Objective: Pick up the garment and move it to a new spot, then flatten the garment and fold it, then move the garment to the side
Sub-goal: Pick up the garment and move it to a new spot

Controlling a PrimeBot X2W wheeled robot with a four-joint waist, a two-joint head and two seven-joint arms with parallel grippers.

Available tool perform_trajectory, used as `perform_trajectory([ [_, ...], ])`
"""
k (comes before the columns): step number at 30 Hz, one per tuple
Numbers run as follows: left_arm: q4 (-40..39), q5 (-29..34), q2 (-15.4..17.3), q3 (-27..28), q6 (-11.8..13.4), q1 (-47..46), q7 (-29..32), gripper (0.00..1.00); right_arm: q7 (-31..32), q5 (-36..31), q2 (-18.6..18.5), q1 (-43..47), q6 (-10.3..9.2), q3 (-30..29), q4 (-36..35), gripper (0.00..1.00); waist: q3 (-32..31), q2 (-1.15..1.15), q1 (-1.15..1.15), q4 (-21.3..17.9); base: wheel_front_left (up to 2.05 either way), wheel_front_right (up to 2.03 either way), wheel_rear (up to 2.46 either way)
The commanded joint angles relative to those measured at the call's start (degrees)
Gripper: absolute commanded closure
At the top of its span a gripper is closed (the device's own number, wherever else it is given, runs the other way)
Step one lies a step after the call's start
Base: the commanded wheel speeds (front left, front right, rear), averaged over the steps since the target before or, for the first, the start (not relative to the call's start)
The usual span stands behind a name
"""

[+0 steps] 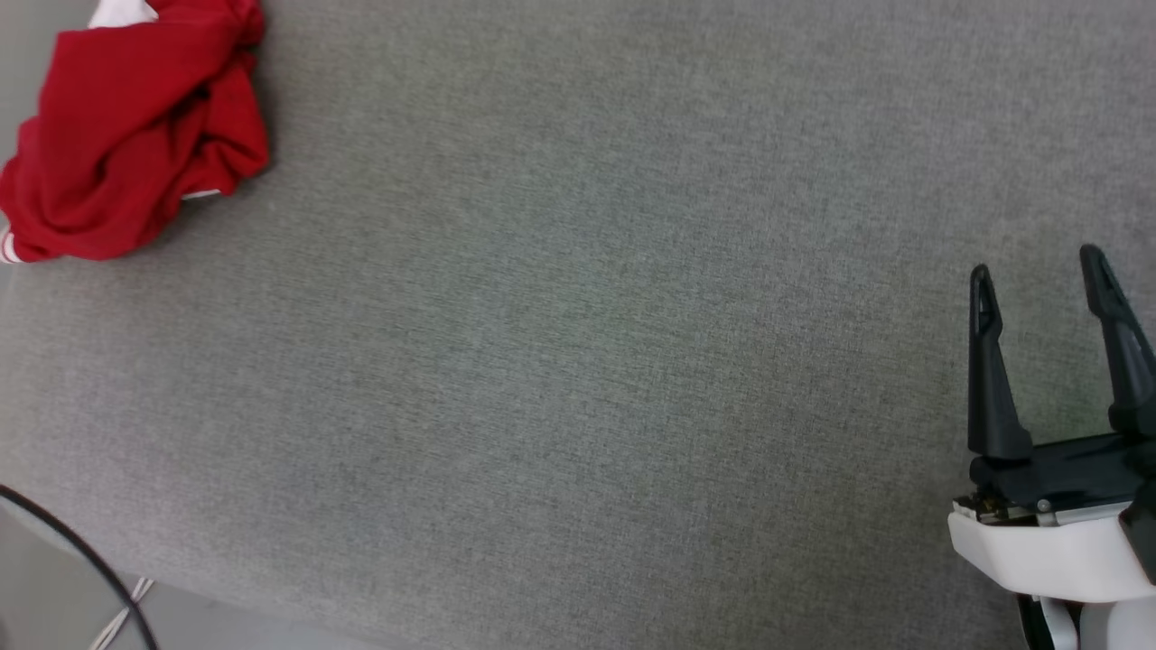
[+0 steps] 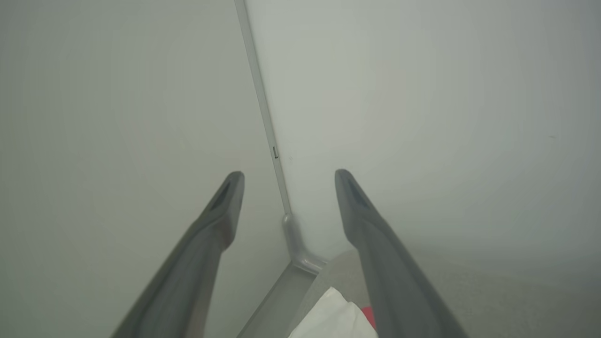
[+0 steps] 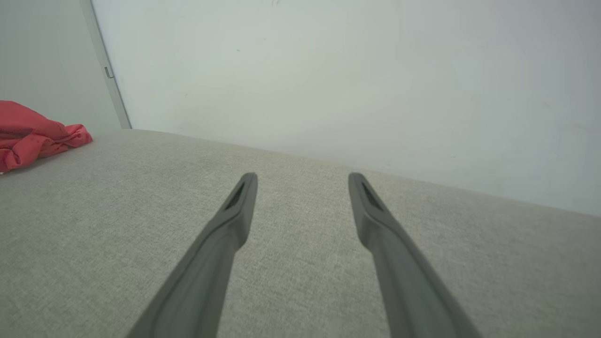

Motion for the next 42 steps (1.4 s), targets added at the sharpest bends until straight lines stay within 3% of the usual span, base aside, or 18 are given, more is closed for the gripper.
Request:
perform_trajectory([
  [1, 0.47, -0.66, 0.68, -0.58, -0.01, -0.64, 0.6, 0.0, -0.1, -0.35, -0.03, -1.08, -0.02, -0.05, -0.45, 0.0, 1.57, 0.0, -0.01, -0.65, 0.0, 0.0, 0.0],
  [11, 5.35, -22.21, 8.75, -20.02, -0.03, -1.92, 27.61, 0.0, -0.1, -2.3, -0.41, -2.84, -0.02, 0.86, -4.48, 0.0, 5.94, 0.0, -0.01, -1.15, 0.0, 0.0, 0.0],
  [16, 4.77, -32.65, 11.47, -25.55, -0.04, -0.91, 39.61, 0.0, -0.1, -2.8, -0.7, -3.41, -0.02, 1.97, -5.82, 0.0, 7.57, 0.0, -0.01, -1.8, 0.0, 0.0, 0.0],
  [23, 3.96, -40.14, 12.31, -31.7, -0.04, 0.24, 48.93, 0.0, -0.1, -3.04, -1.07, -4.55, -0.02, 2.65, -7.32, 0.0, 9.97, 0.0, -0.01, -2.15, 0.0, 0.0, 0.0],
  [26, 4.18, -41.42, 10.71, -34.89, -0.05, 0.4, 50.85, 0.0, -0.1, -3.18, -1.2, -4.54, -0.02, 2.85, -7.56, 0.0, 10.66, 0.0, -0.01, -2.1, 0.0, 0.0, 0.0],
  [27, 4.99, -41.05, 8.96, -38.65, -0.08, 0.65, 51.4, 0.0, -0.1, -3.21, -1.26, -5.01, -0.02, 2.85, -7.5, 0.0, 11.05, 0.0, -0.01, -1.91, 0.0, 0.0, 0.0],
  [28, 5.48, -40.7, 8.51, -39.71, -0.1, 0.71, 50.97, 0.35, -0.1, -3.14, -1.23, -5.06, -0.02, 2.9, -7.34, 0.0, 11.0, 0.0, -0.01, -1.85, 0.0, 0.0, 0.0],
  [29, 5.99, -40.94, 8.01, -40.24, -0.1, 0.57, 50.57, 0.93, -0.1, -3.05, -1.22, -5.16, -0.02, 3.02, -7.09, 0.0, 10.82, 0.0, -0.01, -1.88, 0.0, 0.0, 0.0],
  [30, 6.32, -41.2, 7.86, -40.87, -0.12, 0.28, 50.35, 1.0, -0.1, -2.91, -1.18, -5.24, -0.02, 3.2, -6.77, 0.0, 10.5, 0.0, -0.01, -1.99, 0.0, 0.0, 0.0],
  [42, 3.87, -40.97, 16.94, -44.03, -0.05, -6.02, 43.7, 1.0, -0.1, -0.64, -0.15, -4.66, -0.02, 3.73, -4.32, 0.0, 2.71, 0.0, -0.01, -2.56, 0.0, 0.0, 0.0],
])
